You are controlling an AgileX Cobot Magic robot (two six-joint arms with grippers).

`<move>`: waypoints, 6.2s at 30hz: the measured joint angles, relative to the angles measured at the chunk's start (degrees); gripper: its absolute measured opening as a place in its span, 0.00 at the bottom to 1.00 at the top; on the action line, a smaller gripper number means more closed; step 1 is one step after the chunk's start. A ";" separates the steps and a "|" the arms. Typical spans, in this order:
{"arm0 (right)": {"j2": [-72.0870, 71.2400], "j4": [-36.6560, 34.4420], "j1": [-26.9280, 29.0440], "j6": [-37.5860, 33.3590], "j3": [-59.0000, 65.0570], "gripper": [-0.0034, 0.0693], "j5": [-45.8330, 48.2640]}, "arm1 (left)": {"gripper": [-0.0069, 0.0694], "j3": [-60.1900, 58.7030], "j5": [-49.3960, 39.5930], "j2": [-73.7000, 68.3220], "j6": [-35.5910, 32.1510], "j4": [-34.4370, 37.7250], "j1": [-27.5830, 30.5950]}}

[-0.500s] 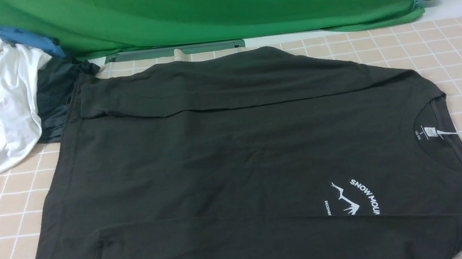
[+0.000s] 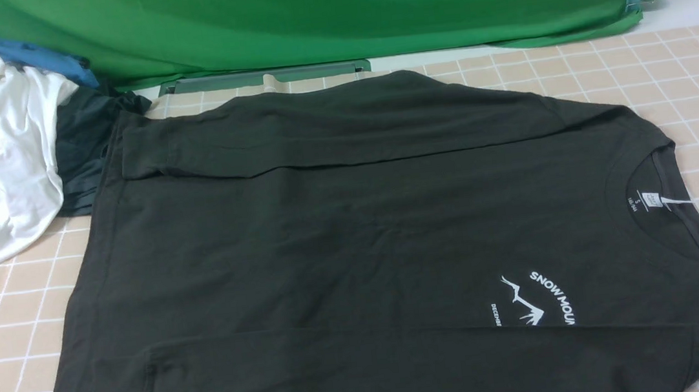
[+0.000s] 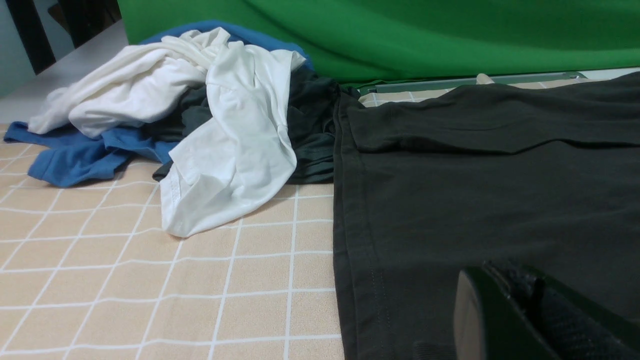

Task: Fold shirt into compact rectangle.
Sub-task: 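Grasp the left edge of the dark T-shirt lying flat on the table, then fold the left side of the black T-shirt inward over its body, then grab the top left corner of the dark shirt with the left gripper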

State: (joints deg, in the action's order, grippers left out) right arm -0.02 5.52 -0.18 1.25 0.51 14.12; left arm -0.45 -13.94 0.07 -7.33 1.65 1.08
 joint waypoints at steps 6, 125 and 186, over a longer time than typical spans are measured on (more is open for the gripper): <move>0.00 0.00 0.00 0.00 0.00 0.38 0.00 | 0.12 0.00 0.00 0.00 0.00 0.00 0.00; 41.72 -15.24 -28.19 1.58 -44.06 0.12 18.81 | 0.19 61.65 -27.23 -81.32 9.94 -3.37 -5.27; 41.72 -15.29 -28.19 3.06 -44.06 0.15 19.24 | 0.55 90.96 -10.10 -126.72 14.57 -2.60 -1.64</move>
State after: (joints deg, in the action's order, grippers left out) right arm 41.69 -9.77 -28.37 4.31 -43.55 33.35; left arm 90.51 -24.04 -126.64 7.24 -0.95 -0.56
